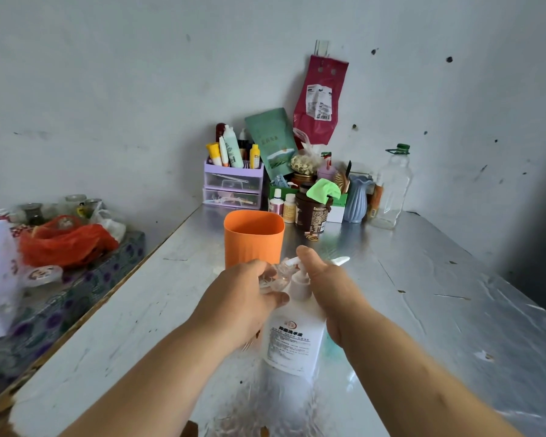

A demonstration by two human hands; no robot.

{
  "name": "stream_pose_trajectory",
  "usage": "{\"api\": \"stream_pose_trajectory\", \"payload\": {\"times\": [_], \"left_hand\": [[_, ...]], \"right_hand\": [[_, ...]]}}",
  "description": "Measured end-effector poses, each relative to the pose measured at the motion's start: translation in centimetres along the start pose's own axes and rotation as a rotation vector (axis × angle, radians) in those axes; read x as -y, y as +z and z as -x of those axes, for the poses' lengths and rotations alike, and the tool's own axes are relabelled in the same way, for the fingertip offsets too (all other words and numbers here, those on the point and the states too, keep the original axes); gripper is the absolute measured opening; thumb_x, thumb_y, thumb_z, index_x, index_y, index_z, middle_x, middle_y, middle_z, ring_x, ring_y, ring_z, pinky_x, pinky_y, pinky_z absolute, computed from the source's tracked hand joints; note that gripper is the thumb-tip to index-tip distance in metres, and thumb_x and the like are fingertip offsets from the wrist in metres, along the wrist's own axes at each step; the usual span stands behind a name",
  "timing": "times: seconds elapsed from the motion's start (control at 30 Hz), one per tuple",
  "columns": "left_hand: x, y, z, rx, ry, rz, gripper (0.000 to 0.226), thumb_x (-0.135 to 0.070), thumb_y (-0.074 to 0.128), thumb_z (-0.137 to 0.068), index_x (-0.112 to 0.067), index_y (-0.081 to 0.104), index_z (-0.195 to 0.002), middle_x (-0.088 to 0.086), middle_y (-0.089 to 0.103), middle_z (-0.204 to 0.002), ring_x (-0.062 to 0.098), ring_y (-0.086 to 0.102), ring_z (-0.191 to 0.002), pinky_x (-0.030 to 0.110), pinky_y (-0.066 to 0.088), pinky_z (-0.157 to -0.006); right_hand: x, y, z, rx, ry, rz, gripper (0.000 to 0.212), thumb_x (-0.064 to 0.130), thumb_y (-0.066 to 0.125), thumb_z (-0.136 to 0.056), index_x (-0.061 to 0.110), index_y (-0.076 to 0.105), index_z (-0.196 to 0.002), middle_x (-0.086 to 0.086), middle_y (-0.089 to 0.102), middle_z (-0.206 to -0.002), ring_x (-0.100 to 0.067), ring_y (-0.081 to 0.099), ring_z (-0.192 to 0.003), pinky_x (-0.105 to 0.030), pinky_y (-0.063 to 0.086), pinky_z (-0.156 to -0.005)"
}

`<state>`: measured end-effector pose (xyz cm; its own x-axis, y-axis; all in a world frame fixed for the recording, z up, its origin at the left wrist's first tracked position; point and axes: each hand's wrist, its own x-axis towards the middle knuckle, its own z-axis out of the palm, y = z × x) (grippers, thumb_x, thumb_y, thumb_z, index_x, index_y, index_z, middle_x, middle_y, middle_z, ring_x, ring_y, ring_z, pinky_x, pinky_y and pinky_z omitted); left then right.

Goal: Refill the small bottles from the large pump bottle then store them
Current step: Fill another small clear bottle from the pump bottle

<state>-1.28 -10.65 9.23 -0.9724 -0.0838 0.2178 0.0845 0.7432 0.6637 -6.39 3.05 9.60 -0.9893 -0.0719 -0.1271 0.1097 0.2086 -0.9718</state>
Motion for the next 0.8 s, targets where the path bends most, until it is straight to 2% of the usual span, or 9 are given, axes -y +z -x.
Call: {"api": "stream_pose_trajectory", "payload": {"times": [0.17,0.27,0.33,0.4,0.5,0.57,0.63,0.7,0.8], "left_hand": [[0.4,0.3,-0.1,0.0,-0.005,-0.018,0.031,-0.039,0.072,-0.083,-0.028,0.061,-0.11,-0.009,0.067,-0.109,0.013,0.062,-0.09,0.024,0.04,-0.065],[0.4,0.3,0.0,0.008,-0.012,-0.022,0.03,-0.04,0.071,-0.084,-0.029,0.06,-0.109,-0.009,0.066,-0.107,0.013,0.062,-0.089,0.025,0.042,-0.066],[0.2,0.2,0.2,0.018,-0.016,-0.023,0.031,-0.041,0.071,-0.084,-0.029,0.06,-0.11,-0.01,0.066,-0.107,0.012,0.062,-0.088,0.025,0.043,-0.066],[-0.1,-0.2,0.1,0.015,-0.011,-0.03,0.031,-0.042,0.071,-0.084,-0.03,0.06,-0.11,-0.011,0.065,-0.107,0.012,0.062,-0.089,0.026,0.046,-0.069],[-0.3,-0.5,0.0,0.013,-0.009,-0.03,0.03,-0.042,0.072,-0.083,-0.031,0.059,-0.108,-0.009,0.066,-0.106,0.013,0.062,-0.091,0.028,0.049,-0.075],[-0.4,-0.5,0.0,0.018,-0.013,-0.028,0.03,-0.042,0.073,-0.083,-0.031,0.06,-0.108,-0.008,0.066,-0.105,0.013,0.062,-0.09,0.028,0.048,-0.073],[-0.4,-0.5,0.0,0.017,-0.014,-0.022,0.031,-0.043,0.073,-0.082,-0.031,0.06,-0.108,-0.009,0.067,-0.106,0.013,0.063,-0.09,0.027,0.048,-0.072],[-0.4,-0.5,0.0,0.012,-0.009,-0.008,0.033,-0.043,0.073,-0.082,-0.03,0.061,-0.11,-0.01,0.066,-0.107,0.013,0.063,-0.091,0.027,0.048,-0.072],[-0.3,-0.5,0.0,0.011,0.001,-0.003,0.035,-0.044,0.072,-0.082,-0.03,0.061,-0.112,-0.01,0.066,-0.109,0.013,0.063,-0.091,0.026,0.045,-0.069]], "right_hand": [[-1.3,0.0,-0.6,-0.047,-0.011,-0.02,0.037,0.055,0.051,-0.08,0.021,0.063,-0.088,-0.005,0.066,-0.083,-0.027,0.062,-0.087,-0.043,0.05,-0.089],[-1.4,-0.1,-0.6,-0.041,0.011,-0.008,0.035,0.05,0.049,-0.086,0.018,0.063,-0.088,-0.01,0.066,-0.089,-0.029,0.062,-0.091,-0.042,0.05,-0.09],[-0.7,0.1,-0.1,-0.015,0.038,-0.003,0.046,0.056,0.051,-0.075,0.015,0.066,-0.089,-0.015,0.069,-0.098,-0.032,0.064,-0.095,-0.044,0.049,-0.092],[0.2,-0.1,0.1,-0.009,0.057,-0.009,0.054,0.059,0.053,-0.065,0.012,0.068,-0.087,-0.018,0.07,-0.099,-0.03,0.065,-0.087,-0.038,0.049,-0.084],[0.7,-0.6,0.2,-0.01,-0.002,0.001,0.04,0.05,0.056,-0.08,0.011,0.065,-0.085,-0.015,0.069,-0.091,-0.02,0.06,-0.073,-0.028,0.046,-0.067],[0.6,-0.8,0.3,0.002,-0.047,-0.015,0.029,0.044,0.055,-0.088,0.016,0.062,-0.085,-0.007,0.063,-0.088,-0.014,0.056,-0.067,-0.024,0.046,-0.061],[0.6,-0.5,0.5,0.005,-0.048,0.024,0.024,0.045,0.052,-0.085,0.024,0.061,-0.076,-0.011,0.065,-0.093,-0.023,0.061,-0.079,-0.031,0.052,-0.073],[0.7,-0.2,0.7,0.03,-0.021,0.059,0.026,0.045,0.045,-0.073,0.026,0.062,-0.072,-0.019,0.064,-0.103,-0.034,0.06,-0.094,-0.044,0.05,-0.09],[0.6,-0.1,0.7,0.023,0.016,0.016,0.032,0.049,0.048,-0.071,0.022,0.064,-0.073,-0.017,0.062,-0.092,-0.029,0.056,-0.086,-0.046,0.047,-0.089]]}}
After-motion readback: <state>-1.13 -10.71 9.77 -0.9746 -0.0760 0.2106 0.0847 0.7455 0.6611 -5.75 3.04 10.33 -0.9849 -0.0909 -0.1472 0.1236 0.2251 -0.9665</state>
